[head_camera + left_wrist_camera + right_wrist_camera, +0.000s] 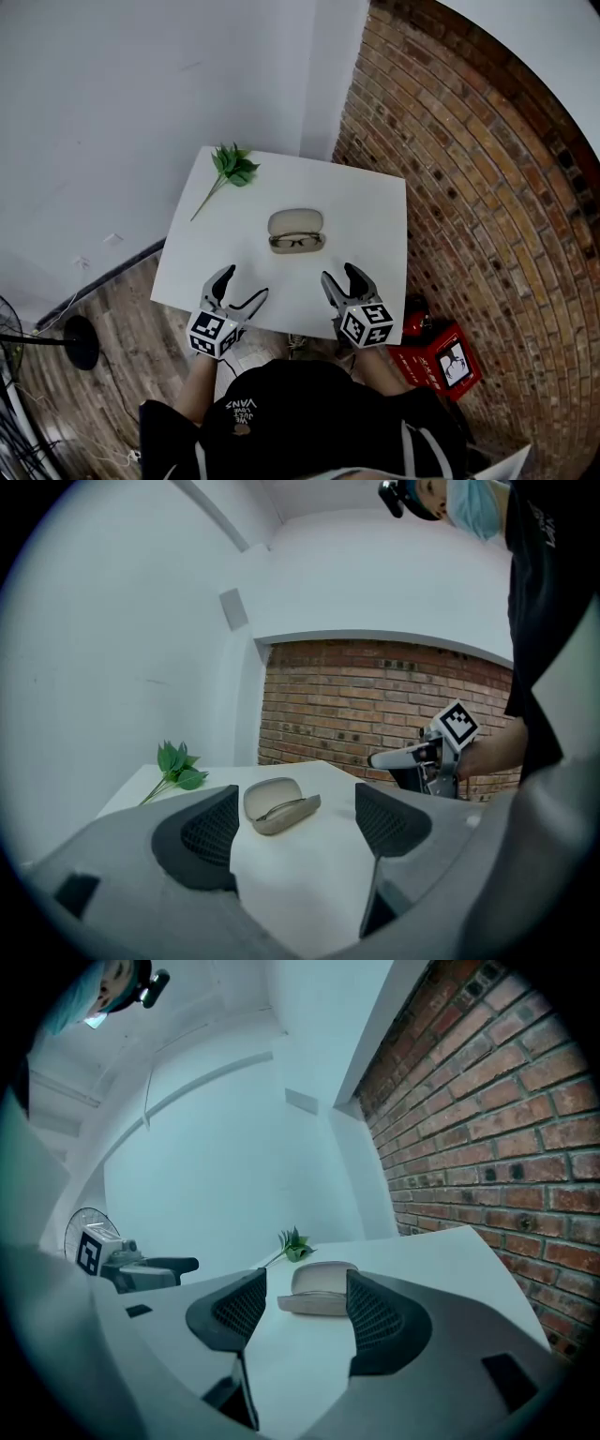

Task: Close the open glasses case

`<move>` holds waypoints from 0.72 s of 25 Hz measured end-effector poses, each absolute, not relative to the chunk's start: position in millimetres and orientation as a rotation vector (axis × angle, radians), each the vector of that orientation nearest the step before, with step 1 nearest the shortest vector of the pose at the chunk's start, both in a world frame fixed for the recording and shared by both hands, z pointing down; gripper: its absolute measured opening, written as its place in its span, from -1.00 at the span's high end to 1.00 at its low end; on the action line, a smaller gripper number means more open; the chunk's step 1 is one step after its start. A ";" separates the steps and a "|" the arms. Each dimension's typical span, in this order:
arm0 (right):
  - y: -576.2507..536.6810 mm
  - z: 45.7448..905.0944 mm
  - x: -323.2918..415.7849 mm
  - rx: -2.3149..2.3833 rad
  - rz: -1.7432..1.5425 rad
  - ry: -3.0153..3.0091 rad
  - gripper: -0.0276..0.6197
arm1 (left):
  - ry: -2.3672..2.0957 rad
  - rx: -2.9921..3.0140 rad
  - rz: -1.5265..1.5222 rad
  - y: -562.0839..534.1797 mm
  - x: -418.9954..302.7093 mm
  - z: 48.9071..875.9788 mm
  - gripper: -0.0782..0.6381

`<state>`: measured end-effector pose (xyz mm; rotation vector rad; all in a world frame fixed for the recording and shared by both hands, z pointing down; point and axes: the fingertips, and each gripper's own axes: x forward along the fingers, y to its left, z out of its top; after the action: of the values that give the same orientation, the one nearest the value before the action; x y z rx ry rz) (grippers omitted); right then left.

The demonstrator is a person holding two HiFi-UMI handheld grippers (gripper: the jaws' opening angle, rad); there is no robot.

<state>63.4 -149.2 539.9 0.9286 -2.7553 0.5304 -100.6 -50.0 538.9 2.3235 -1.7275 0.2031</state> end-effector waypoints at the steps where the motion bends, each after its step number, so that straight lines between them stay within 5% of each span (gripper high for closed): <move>1: -156.6 540.9 63.4 0.923 0.530 -2.754 0.15 | -1.734 2.327 0.196 -58.6 -101.0 537.9 -0.30; 18: -212.3 587.4 43.1 0.800 0.573 -2.656 0.16 | -1.571 2.329 0.241 -154.6 -113.6 569.8 -0.40</move>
<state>43.1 -212.3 587.4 0.8004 -2.6562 0.5734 -113.6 -154.6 569.8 2.3294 -1.5707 0.2413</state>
